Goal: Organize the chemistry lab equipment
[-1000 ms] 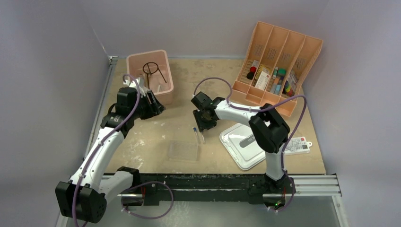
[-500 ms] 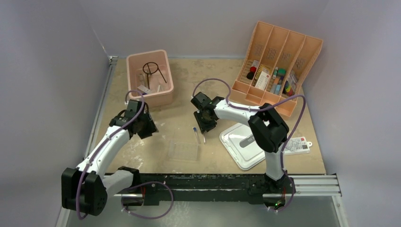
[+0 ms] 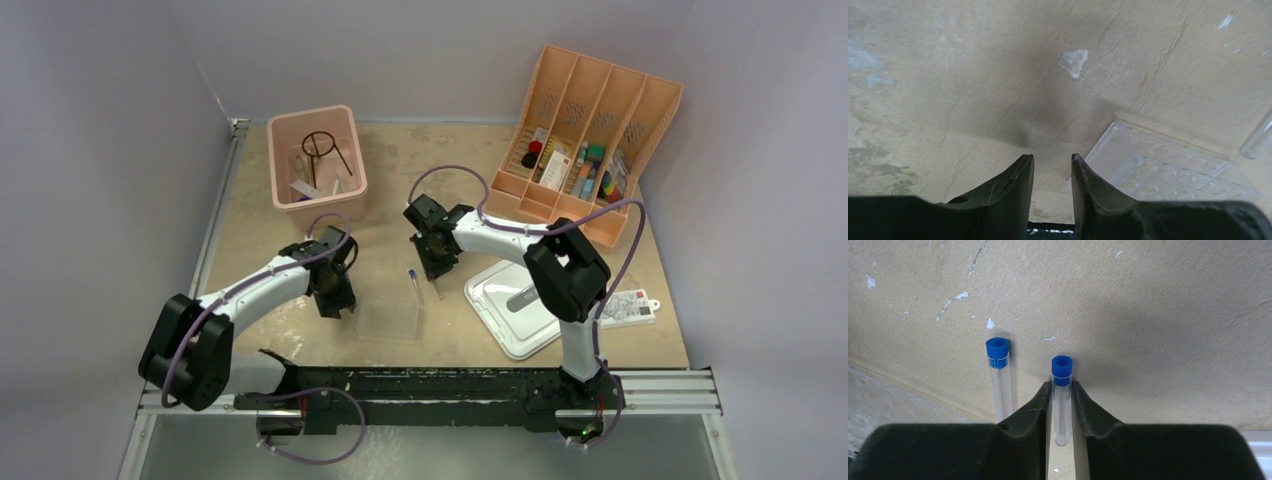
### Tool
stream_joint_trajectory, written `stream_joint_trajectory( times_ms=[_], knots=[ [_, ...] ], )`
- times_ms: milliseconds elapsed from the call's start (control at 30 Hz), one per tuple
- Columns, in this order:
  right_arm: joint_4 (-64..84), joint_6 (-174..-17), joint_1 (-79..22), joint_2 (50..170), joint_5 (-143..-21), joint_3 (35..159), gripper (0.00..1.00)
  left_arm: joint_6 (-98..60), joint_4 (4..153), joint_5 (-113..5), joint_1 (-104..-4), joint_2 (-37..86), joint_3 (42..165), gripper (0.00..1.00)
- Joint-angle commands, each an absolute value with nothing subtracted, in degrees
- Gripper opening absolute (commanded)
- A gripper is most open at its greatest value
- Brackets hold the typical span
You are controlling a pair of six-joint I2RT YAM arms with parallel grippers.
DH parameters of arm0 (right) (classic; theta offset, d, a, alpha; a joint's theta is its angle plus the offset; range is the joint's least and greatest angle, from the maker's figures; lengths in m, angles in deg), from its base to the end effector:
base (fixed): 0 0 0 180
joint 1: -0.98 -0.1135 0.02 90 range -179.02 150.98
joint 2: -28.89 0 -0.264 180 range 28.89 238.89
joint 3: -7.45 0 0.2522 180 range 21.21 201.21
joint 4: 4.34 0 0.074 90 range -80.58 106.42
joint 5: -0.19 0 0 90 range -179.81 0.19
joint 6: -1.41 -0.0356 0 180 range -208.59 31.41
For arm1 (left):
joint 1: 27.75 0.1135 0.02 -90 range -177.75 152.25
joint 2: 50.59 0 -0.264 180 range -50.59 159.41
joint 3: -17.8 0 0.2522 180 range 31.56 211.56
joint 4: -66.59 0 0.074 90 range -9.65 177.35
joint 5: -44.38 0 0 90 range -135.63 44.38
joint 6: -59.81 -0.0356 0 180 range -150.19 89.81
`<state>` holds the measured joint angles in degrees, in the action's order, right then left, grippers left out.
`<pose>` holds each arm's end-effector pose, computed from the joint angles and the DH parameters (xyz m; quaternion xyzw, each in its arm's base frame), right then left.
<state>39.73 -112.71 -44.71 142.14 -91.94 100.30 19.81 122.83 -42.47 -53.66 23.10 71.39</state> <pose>0.2858 0.2909 0.1693 -0.1784 0.9587 0.1115 0.1915 0.1885 -0.0894 0.1738 -0.2103 0.9700 -0.0516 0.1105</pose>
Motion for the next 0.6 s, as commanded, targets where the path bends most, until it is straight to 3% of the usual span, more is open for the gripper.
stream_joint_trajectory(
  times_ms=[0, 367, 567],
  knots=[
    [35.78, -114.75, -44.68, 139.62, -94.90, 98.30, 0.19, 21.97, 119.55, -42.66, -56.44, 26.60, 70.85, 0.31],
    [26.92, -114.00, -44.56, 131.04, -102.16, 92.39, 0.17, 23.32, 108.80, -49.89, -57.20, 29.40, 71.92, 0.26],
    [23.36, -113.81, -44.20, 127.56, -105.26, 91.32, 0.16, 23.06, 111.67, -40.70, -57.11, 30.02, 75.96, 0.26]
  ],
)
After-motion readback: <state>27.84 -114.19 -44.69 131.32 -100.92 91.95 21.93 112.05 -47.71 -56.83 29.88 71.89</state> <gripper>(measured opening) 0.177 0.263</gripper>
